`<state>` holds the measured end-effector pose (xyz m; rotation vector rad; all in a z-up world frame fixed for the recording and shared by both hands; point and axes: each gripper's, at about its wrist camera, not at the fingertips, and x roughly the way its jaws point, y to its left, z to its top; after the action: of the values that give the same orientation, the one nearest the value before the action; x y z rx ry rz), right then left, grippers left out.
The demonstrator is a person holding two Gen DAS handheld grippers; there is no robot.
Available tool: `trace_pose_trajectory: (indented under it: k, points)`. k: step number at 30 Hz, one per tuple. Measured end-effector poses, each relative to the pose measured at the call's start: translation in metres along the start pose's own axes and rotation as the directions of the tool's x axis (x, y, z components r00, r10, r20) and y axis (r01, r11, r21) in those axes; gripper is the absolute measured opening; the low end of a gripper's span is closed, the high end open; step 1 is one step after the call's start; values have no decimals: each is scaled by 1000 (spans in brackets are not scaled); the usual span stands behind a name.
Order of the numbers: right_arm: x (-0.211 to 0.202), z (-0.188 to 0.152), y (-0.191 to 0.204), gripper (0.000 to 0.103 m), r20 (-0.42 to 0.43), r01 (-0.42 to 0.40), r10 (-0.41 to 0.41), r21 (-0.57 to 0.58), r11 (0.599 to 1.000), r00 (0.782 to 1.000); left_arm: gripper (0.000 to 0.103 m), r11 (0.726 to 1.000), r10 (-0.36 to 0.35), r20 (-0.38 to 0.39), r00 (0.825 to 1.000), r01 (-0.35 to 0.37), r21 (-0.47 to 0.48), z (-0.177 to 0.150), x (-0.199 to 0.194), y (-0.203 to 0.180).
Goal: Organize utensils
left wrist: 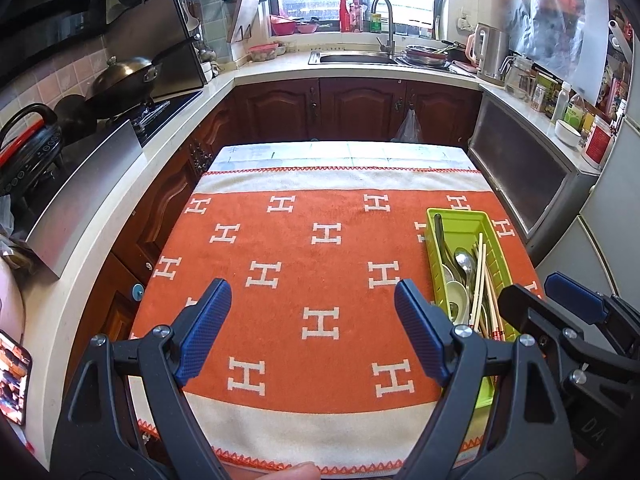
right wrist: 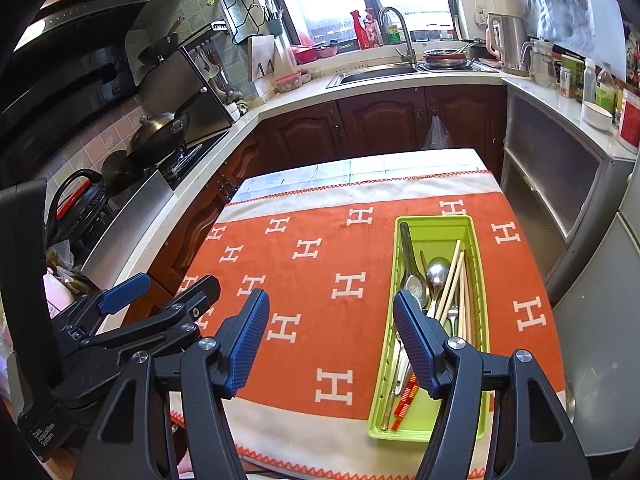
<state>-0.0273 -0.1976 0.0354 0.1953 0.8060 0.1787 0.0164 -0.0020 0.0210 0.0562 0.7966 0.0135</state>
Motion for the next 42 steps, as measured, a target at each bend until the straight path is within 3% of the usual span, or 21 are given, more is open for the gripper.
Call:
trace_pose_trajectory:
  k: [42]
  points:
    - [4, -5, 1, 69, -8, -2, 3, 11, 1000, 1000, 82, 1000, 7, -25, 1000, -7, -5, -12, 5, 3]
